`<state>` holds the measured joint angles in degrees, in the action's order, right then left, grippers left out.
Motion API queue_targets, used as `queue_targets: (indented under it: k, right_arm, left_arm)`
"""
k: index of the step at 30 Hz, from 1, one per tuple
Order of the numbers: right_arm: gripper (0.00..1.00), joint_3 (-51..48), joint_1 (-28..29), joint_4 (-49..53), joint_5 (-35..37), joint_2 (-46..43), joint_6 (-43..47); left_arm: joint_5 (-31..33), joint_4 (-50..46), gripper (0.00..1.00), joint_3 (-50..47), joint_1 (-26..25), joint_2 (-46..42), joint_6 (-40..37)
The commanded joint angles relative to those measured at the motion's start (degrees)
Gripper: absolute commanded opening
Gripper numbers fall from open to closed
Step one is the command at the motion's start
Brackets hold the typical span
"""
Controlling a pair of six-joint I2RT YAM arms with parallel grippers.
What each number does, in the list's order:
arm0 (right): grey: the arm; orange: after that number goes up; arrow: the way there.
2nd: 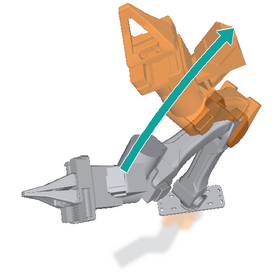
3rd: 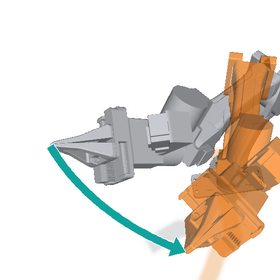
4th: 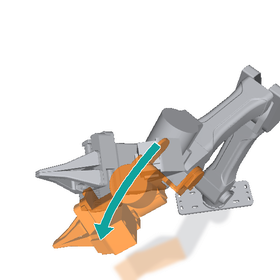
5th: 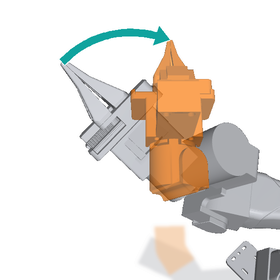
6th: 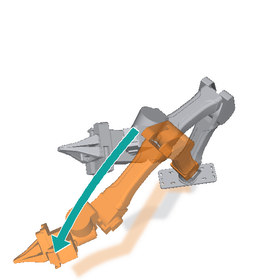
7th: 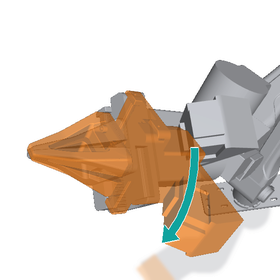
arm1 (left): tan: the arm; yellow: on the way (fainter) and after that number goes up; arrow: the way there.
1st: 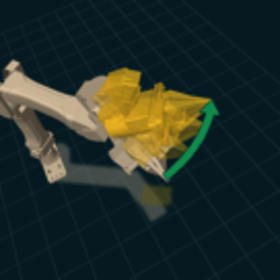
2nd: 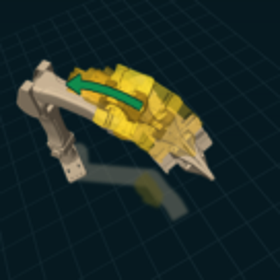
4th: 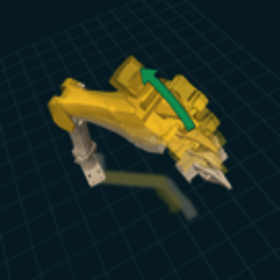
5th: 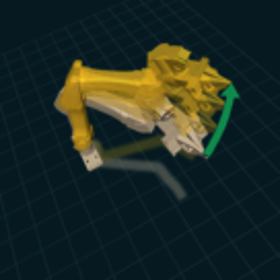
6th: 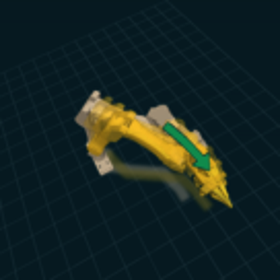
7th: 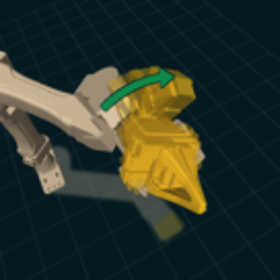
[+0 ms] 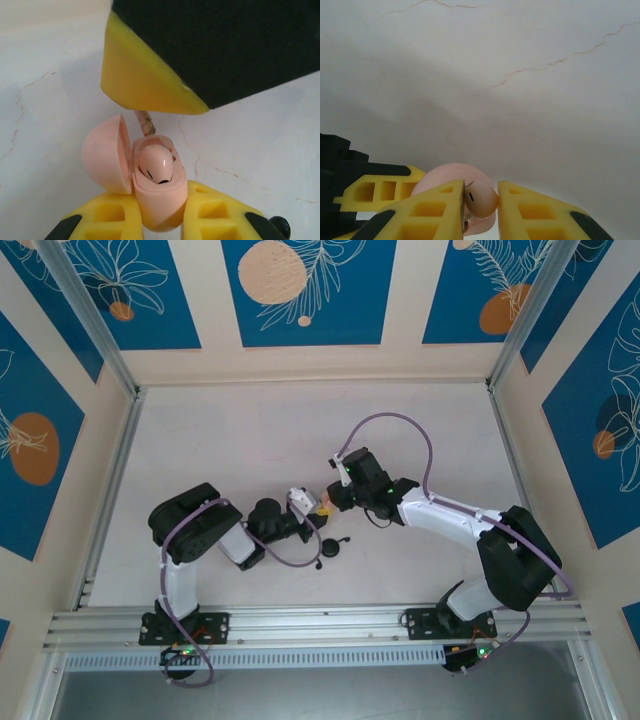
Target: Insert wireless bluetooth earbuds into charging case
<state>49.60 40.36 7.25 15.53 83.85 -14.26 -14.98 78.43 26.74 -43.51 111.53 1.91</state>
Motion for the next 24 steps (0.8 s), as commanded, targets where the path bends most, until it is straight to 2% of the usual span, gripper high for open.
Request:
queue_targets:
  k: [1, 10, 24]
  right_arm:
    - [0.22, -1.17, 0.6, -0.32, 1.64, -0.22, 1.23]
    - [0.22, -2.27, 1.47, -0.47, 2.92, -1.01, 2.05]
    - [0.23, -4.91, 2.18, -2.55, -3.85, -3.43, 1.15]
  left_arm:
    - [-0.31, 2.16, 0.1, 0.94, 0.27, -2.14, 1.34]
    - [0.04, 2.19, 0.1, 1.02, 0.38, -3.8, 1.69]
    - [-0.04, 2.16, 0.1, 1.45, 0.42, -4.26, 1.46]
